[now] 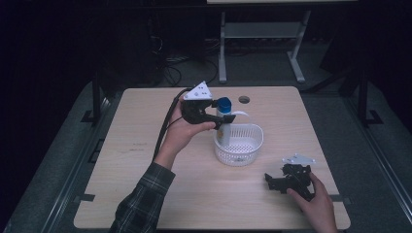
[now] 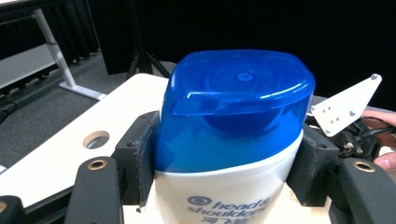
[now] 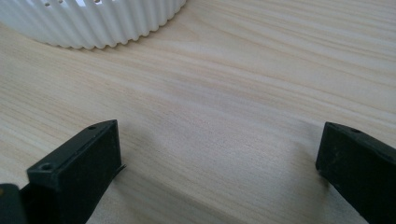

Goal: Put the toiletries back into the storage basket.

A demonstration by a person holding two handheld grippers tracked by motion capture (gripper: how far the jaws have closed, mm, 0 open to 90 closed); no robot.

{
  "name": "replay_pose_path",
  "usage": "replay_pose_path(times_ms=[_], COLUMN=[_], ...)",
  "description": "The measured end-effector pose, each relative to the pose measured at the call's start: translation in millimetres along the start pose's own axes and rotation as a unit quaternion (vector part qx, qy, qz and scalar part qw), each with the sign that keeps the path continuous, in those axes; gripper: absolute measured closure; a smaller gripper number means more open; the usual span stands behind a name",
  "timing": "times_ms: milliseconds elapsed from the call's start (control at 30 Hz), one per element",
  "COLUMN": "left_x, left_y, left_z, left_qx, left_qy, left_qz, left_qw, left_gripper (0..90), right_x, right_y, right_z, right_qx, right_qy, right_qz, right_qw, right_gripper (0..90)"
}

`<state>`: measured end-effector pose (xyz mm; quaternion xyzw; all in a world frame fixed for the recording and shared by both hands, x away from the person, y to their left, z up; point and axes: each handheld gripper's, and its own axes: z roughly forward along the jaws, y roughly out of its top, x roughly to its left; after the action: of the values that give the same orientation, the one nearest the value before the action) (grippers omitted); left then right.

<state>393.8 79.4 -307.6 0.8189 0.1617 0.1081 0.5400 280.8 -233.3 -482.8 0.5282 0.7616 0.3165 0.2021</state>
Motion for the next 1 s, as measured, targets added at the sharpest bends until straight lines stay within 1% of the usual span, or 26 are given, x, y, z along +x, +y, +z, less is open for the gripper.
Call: replay_pose_path(times_ms=[133,167,433,533,633,867,900,1000], left_x=[-0.5,0.0,0.3,0.2,-0.8,-0.8,-1.3,-1.1], left_y=[-4.5,-5.4,-15.9,-20.6,-24.0,-33.7,-35.3,-39.2], left_z=[4.4,5.2,12.0,16.2,20.8,28.5,29.6,31.9], left_qx=[0.005,0.008,0.014,0.023,0.032,0.040,0.040,0.048], left_qy=[0.000,0.001,0.001,0.001,0.005,0.007,0.009,0.008], left_qz=[-0.003,-0.001,-0.009,-0.012,-0.007,-0.012,-0.015,-0.014], left_qw=[1.0000,1.0000,0.9999,0.9997,0.9994,0.9991,0.9990,0.9987], left_gripper=[35.1,35.1,35.1,35.1,35.0,35.1,35.1,35.0], right_x=[0.0,0.1,0.2,0.2,0.2,0.2,0.2,0.1], right_y=[0.0,0.0,0.0,0.0,0.0,0.0,0.0,0.0], right_z=[0.0,0.0,-0.1,0.0,0.0,0.1,0.1,0.1], right_qx=[0.000,0.000,0.000,0.000,0.000,0.000,0.000,0.000], right_qy=[0.000,0.000,0.000,0.000,0.000,0.001,0.000,0.000], right_qz=[0.000,0.000,0.001,0.001,0.001,0.001,0.001,0.000], right_qw=[1.0000,1.0000,1.0000,1.0000,1.0000,1.0000,1.0000,1.0000], right_gripper=[0.0,0.0,0.0,0.0,0.0,0.0,0.0,0.0])
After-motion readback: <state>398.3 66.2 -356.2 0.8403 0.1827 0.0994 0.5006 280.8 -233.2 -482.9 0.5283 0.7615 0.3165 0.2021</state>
